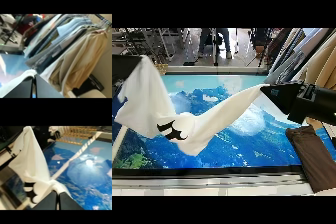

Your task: Fold the clothes and pants, and hang the long-sleeved shirts on hangers.

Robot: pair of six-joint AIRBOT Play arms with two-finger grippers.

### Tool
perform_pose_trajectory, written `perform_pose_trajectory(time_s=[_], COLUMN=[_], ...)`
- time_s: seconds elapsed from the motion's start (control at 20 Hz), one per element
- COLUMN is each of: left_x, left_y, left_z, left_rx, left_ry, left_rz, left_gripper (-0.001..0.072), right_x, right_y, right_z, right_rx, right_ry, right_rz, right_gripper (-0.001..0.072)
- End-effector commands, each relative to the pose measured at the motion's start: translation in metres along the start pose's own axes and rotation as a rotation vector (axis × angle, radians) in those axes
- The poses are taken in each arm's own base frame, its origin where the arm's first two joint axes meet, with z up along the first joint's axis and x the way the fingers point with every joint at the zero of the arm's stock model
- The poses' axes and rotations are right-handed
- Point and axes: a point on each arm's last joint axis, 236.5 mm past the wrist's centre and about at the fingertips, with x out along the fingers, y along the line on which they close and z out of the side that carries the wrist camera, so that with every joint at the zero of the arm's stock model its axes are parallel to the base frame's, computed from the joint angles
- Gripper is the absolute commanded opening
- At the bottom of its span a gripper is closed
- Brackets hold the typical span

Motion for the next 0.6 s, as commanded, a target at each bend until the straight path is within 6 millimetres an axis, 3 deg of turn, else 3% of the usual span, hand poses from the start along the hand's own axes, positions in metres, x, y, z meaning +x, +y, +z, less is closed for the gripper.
perform_pose_trajectory(time_s=[0.0,0.1,0.15,0.2,0.25,0.3,0.4,0.5,0.55], left_x=[0.089,0.141,0.154,0.157,0.15,0.135,0.077,0.002,-0.023], left_y=[0.025,0.064,0.086,0.108,0.128,0.149,0.197,0.239,0.247], left_z=[-0.054,-0.12,-0.154,-0.186,-0.216,-0.24,-0.273,-0.291,-0.298], left_rx=[-0.065,-0.121,-0.137,-0.157,-0.189,-0.228,-0.242,-0.275,-0.286], left_ry=[0.148,0.278,0.355,0.445,0.552,0.657,0.879,1.088,1.152], left_rz=[-0.078,-0.041,-0.005,0.035,0.083,0.152,0.354,0.6,0.654], left_gripper=[0.0005,0.0006,0.0017,0.0112,0.0432,0.0537,0.0537,0.0536,0.0535], right_x=[0.012,0.036,0.055,0.072,0.089,0.105,0.127,0.141,0.144], right_y=[-0.064,-0.106,-0.122,-0.136,-0.151,-0.165,-0.186,-0.199,-0.203], right_z=[-0.01,-0.033,-0.052,-0.072,-0.094,-0.117,-0.148,-0.157,-0.154], right_rx=[-0.039,-0.019,0.005,0.033,0.061,0.088,0.125,0.135,0.129], right_ry=[0.051,0.144,0.204,0.265,0.326,0.388,0.469,0.474,0.455], right_rz=[-0.234,-0.323,-0.333,-0.339,-0.345,-0.352,-0.362,-0.373,-0.38], right_gripper=[0.0012,0.0013,0.0013,0.0013,0.0013,0.0013,0.0013,0.0013,0.0013])
